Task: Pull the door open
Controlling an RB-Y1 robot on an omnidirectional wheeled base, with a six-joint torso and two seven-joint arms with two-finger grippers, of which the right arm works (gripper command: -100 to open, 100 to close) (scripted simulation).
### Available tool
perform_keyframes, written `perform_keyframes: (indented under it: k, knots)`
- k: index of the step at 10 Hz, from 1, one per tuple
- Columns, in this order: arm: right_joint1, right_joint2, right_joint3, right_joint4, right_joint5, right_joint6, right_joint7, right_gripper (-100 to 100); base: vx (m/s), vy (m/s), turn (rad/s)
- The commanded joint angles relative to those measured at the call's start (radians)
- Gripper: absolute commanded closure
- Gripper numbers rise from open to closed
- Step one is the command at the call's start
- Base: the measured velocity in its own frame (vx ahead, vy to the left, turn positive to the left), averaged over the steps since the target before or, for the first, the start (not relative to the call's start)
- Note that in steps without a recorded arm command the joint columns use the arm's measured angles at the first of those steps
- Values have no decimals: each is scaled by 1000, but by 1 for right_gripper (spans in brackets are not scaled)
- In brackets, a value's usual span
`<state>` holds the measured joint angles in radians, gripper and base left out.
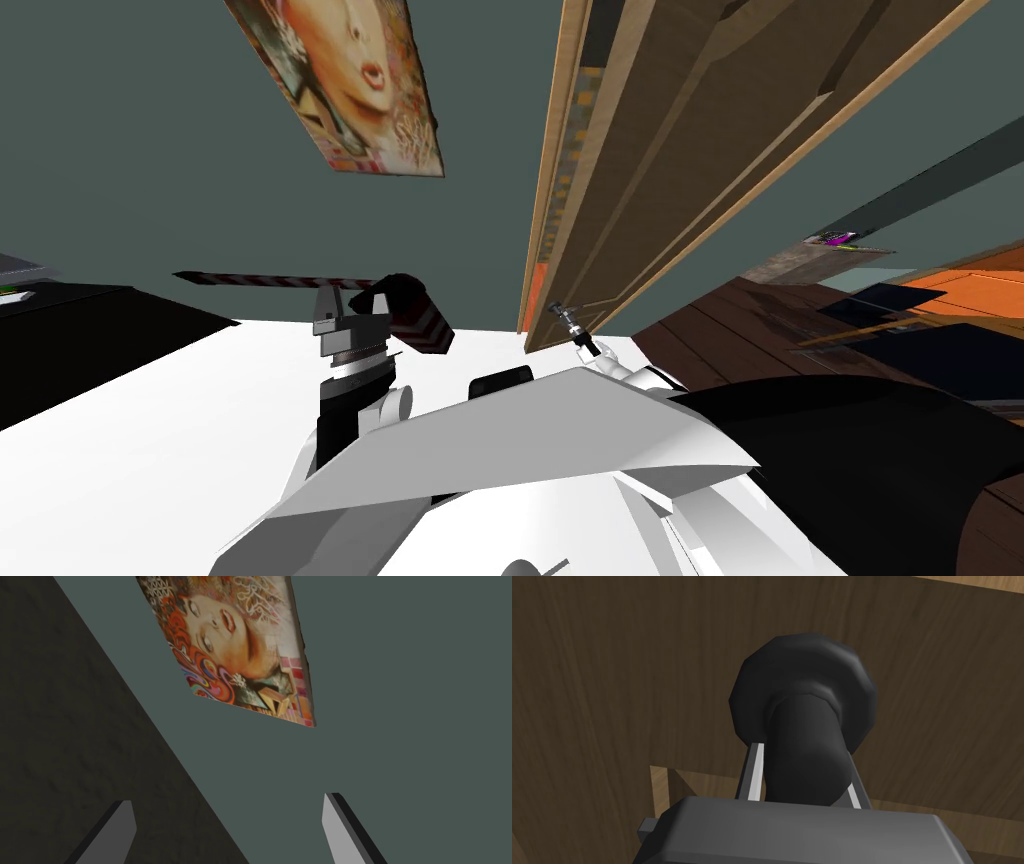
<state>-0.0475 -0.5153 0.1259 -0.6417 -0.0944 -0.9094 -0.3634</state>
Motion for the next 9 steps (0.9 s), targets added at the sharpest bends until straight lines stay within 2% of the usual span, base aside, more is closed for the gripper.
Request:
perform_keyframes:
  k: [1,3,4,5,6,7,8,9]
  knots:
    - [21,-20,13,0,4,-33,-18,100,-214,-91,148]
    - [37,-37,25,1,7,-62,-34,100,-176,-84,113]
    - [51,-53,36,2,10,-87,-49,100,-169,-99,134]
    - [55,-57,39,2,11,-94,-53,100,-159,-94,101]
    - [66,-68,47,3,13,-113,-64,100,-177,-72,99]
    - [64,-54,47,-5,14,-100,-57,100,-85,-25,26]
    - [75,-63,54,4,14,-125,-66,100,-136,-37,167]
    - [77,-66,55,7,14,-131,-67,100,-199,-69,181]
